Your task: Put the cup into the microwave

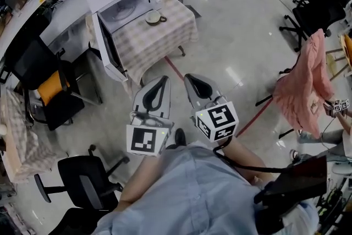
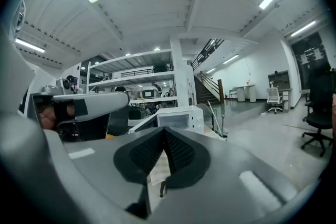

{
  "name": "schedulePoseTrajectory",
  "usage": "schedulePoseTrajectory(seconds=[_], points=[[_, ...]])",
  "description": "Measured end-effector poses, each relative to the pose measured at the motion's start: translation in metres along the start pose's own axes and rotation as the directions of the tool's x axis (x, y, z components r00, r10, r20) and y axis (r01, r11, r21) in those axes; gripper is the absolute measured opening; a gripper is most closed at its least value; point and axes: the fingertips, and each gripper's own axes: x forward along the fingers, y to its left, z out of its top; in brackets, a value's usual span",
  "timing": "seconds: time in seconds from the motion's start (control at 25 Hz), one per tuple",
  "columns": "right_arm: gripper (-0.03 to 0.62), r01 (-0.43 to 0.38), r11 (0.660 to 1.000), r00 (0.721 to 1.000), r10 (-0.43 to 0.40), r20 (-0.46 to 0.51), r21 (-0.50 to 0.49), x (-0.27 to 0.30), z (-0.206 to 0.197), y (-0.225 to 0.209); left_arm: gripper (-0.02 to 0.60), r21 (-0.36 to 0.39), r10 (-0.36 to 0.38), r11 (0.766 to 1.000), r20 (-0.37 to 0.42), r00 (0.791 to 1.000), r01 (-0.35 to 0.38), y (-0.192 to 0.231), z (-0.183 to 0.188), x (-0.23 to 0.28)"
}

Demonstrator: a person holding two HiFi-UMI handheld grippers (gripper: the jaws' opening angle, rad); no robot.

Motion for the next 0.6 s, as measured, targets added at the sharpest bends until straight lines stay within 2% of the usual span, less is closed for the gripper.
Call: schedulePoseTrajectory(seconds=[0.32,0.6], points=[[0.003,0.012,1.0,1.0,-0.012,-0.001,0.009,0.024,0.004,-0.019,0.005,-0.023,-0.001,1.0,-0.004,1.0,0.001,0.016,-0.009,0.028],[0.003,0.011,0.999,1.0,-0.01,-0.012,0.034,0.039,0.0,-0.046,0.005,-0.031,0.006,0.999,-0.07,0.998,-0.008,0.017,-0.028,0.056]])
